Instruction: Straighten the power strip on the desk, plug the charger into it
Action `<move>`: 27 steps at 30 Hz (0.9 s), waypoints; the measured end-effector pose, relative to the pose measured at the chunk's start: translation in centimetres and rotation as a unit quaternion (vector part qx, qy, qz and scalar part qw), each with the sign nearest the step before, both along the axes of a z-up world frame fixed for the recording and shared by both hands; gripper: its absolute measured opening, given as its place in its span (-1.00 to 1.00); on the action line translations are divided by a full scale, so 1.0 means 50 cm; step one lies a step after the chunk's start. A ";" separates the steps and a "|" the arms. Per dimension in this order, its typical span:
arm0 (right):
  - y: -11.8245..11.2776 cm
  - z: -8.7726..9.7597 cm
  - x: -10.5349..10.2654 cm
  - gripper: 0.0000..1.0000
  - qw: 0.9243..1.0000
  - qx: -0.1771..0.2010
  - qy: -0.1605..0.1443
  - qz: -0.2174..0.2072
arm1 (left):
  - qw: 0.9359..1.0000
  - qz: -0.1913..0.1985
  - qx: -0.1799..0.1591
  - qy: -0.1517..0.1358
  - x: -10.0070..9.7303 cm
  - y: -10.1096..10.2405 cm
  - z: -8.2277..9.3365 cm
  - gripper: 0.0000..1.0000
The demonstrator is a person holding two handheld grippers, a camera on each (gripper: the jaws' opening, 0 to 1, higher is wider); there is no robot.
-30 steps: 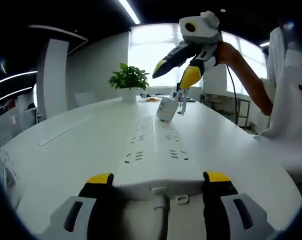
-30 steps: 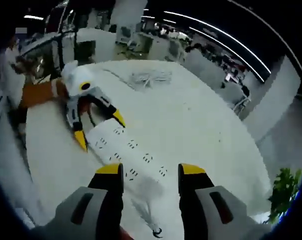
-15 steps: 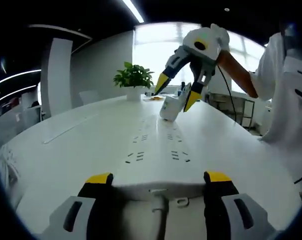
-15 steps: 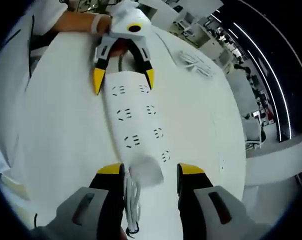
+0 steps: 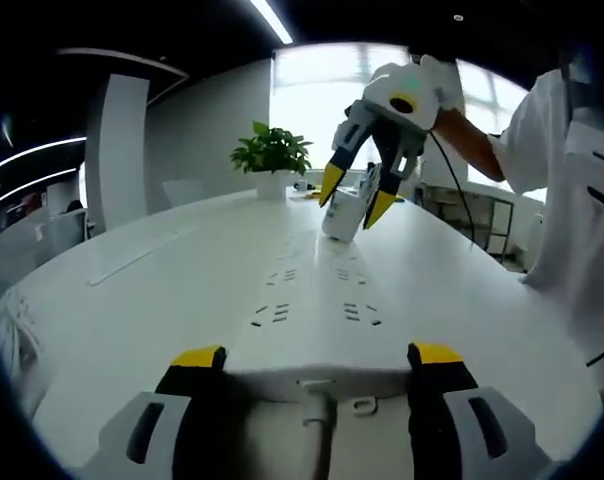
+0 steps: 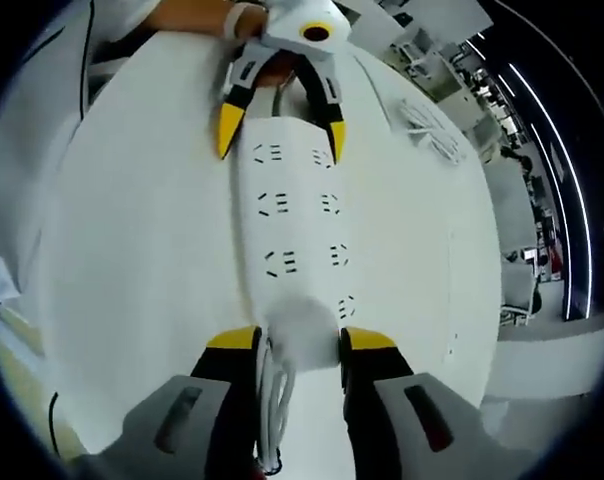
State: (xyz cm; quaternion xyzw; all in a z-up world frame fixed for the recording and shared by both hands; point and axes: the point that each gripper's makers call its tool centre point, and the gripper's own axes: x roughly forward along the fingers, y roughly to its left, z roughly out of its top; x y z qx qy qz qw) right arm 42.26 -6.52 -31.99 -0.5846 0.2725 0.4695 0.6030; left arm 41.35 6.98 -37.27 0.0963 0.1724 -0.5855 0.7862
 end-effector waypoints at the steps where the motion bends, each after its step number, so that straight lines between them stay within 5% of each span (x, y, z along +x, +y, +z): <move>1: 0.002 0.000 0.001 -0.41 1.000 0.000 -0.002 0.005 | 1.000 0.000 0.000 0.000 0.000 0.000 0.000 0.48; 27: -0.005 -0.006 0.002 -0.50 0.998 -0.036 0.043 -0.027 | 1.000 -0.005 0.001 -0.001 -0.012 -0.010 0.003 0.47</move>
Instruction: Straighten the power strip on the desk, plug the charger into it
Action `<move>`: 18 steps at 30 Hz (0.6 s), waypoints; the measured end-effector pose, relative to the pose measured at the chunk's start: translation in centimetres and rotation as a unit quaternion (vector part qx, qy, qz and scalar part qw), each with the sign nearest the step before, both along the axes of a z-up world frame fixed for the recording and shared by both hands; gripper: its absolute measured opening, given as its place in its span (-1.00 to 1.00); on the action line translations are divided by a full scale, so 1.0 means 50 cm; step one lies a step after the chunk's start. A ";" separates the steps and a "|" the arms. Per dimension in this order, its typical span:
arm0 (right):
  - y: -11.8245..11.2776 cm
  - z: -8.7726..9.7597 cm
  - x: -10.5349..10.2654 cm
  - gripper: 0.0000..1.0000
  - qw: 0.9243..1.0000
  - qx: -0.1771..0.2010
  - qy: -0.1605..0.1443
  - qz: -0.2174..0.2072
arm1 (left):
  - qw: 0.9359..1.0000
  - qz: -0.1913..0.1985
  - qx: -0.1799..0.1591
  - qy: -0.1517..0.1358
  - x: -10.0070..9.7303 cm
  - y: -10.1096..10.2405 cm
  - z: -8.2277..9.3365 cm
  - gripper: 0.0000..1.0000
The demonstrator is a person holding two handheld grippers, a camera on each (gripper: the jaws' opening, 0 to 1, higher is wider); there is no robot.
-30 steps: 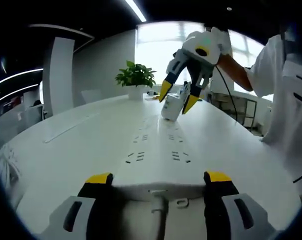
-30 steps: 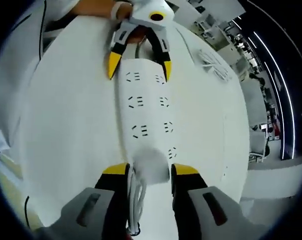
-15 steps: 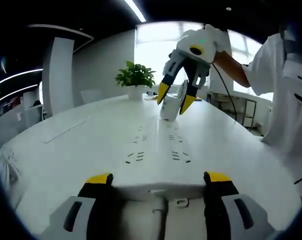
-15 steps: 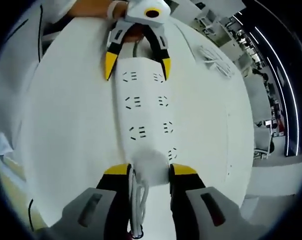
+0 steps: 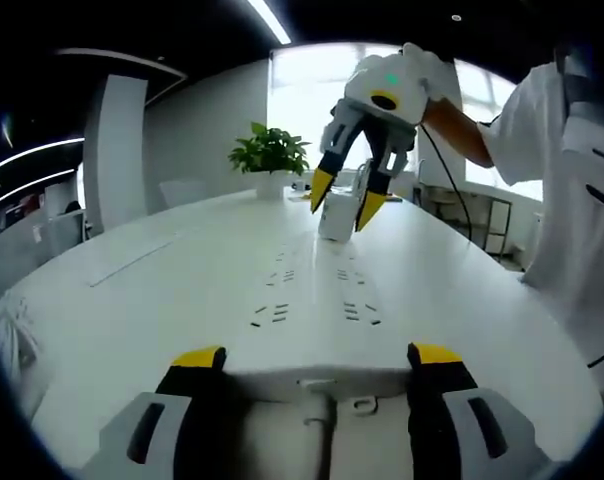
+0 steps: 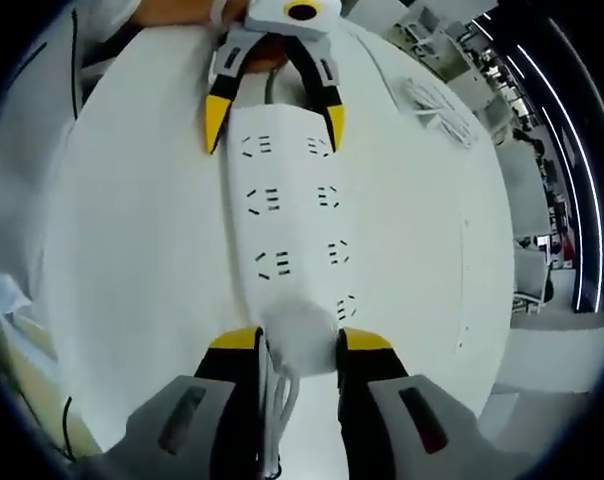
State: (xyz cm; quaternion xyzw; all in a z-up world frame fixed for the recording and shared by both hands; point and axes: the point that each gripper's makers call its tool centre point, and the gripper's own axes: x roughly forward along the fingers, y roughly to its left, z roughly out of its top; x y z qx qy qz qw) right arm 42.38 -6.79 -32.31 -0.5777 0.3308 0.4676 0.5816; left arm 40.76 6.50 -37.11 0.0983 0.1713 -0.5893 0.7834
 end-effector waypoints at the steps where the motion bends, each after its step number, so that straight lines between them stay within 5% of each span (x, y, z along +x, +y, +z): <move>1: 0.000 -0.001 -0.001 -0.50 1.000 0.000 0.002 -0.001 | 1.000 0.000 0.000 0.000 -0.001 0.000 0.000 0.47; 18: -0.008 -0.002 -0.016 -0.47 1.000 -0.002 -0.023 0.010 | 1.000 0.001 -0.001 0.000 -0.007 -0.003 0.000 0.48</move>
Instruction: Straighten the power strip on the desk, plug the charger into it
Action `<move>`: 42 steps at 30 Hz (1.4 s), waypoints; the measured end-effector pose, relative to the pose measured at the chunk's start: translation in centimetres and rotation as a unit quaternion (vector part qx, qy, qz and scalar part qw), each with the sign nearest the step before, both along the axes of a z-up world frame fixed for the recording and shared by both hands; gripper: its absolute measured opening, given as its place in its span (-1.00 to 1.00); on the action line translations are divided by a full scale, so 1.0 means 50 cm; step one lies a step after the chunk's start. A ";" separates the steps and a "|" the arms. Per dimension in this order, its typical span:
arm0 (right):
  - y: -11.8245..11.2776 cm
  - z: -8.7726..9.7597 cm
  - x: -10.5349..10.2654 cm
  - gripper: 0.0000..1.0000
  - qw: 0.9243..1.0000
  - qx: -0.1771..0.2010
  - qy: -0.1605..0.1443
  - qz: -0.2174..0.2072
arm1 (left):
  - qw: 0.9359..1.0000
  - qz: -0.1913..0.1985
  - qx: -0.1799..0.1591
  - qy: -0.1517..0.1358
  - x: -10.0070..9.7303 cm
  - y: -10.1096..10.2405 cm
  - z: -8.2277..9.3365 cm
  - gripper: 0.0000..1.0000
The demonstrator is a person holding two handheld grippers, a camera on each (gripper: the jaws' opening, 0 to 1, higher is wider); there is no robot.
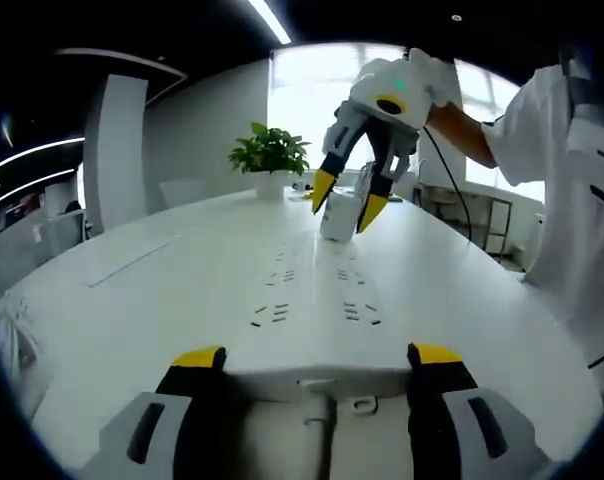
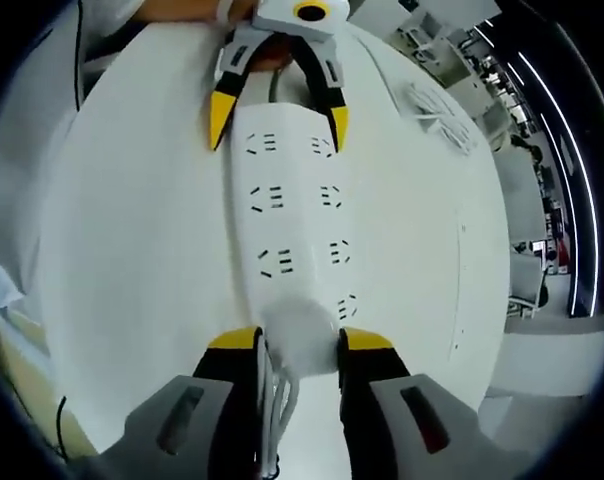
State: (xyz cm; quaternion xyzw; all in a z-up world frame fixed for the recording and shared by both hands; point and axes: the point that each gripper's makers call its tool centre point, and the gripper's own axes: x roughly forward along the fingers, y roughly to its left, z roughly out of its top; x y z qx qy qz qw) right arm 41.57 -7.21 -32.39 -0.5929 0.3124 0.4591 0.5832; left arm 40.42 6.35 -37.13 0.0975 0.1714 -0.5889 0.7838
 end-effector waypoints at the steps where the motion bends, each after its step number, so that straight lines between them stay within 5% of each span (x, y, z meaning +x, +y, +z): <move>1: 0.001 0.001 0.001 -0.47 1.000 -0.001 0.000 0.000 | 1.000 0.000 0.000 0.000 0.000 0.000 0.000 0.48; 20: 0.004 -0.001 -0.003 -0.47 1.000 -0.007 0.000 -0.004 | 1.000 -0.004 0.000 0.001 0.006 0.004 -0.001 0.47; 26: 0.004 0.001 0.002 -0.47 1.000 0.012 0.026 -0.009 | 1.000 -0.004 0.000 0.001 0.006 0.004 -0.001 0.47; 42: -0.006 0.000 -0.061 -0.47 0.999 0.003 0.033 -0.041 | 0.999 -0.037 -0.001 0.000 -0.020 -0.004 0.000 0.48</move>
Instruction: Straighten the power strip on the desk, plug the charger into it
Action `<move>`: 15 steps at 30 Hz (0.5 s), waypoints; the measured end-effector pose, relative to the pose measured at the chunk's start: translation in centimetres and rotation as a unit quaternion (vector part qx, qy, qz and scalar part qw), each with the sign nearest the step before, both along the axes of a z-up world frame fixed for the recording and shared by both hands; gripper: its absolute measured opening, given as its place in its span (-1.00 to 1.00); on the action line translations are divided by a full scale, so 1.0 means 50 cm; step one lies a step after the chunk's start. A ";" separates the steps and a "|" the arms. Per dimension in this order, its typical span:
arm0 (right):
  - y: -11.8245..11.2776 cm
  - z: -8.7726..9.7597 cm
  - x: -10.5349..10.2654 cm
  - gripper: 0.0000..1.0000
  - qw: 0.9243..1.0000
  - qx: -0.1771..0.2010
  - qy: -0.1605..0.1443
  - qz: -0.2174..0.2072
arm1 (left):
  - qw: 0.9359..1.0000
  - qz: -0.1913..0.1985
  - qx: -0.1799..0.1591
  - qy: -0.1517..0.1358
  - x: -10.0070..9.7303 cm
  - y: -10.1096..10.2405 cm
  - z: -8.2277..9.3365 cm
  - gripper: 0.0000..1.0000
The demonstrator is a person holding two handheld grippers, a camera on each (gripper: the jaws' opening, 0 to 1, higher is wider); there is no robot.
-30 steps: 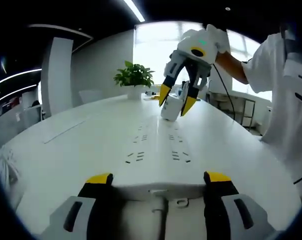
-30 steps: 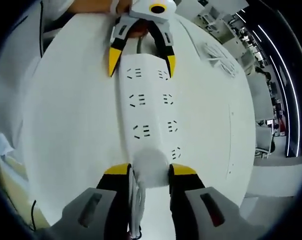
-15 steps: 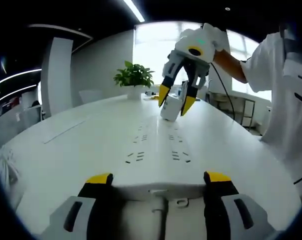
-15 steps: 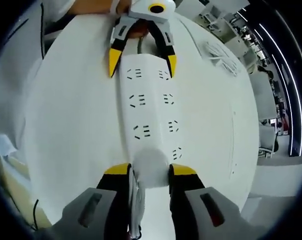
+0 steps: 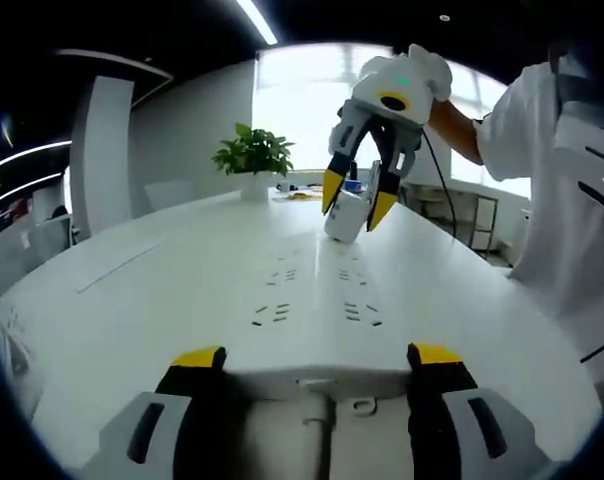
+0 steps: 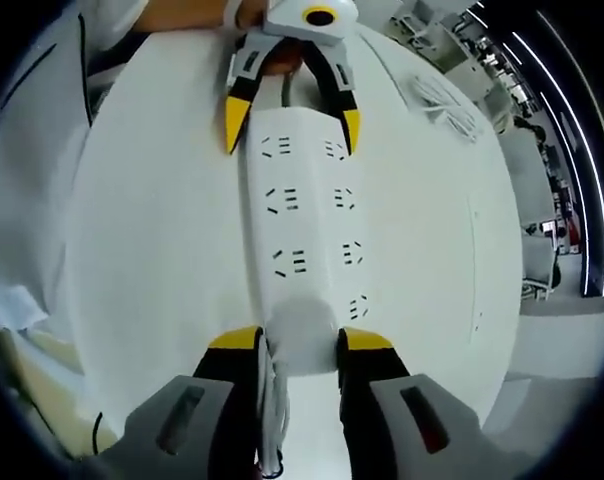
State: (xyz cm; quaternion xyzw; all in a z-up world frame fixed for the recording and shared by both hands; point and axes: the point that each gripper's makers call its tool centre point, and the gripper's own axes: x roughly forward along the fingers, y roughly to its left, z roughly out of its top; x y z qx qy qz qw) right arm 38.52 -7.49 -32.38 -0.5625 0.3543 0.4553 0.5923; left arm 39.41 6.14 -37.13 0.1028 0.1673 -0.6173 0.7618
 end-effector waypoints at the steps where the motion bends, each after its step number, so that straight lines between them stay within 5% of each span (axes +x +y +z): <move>1: 0.000 0.000 -0.002 -0.47 1.000 0.001 0.000 -0.003 | 1.000 -0.001 0.000 0.000 -0.001 0.000 0.000 0.48; 15: -0.004 0.001 -0.019 -0.46 1.000 0.004 -0.004 -0.026 | 1.000 -0.011 -0.002 -0.001 -0.006 -0.002 0.001 0.47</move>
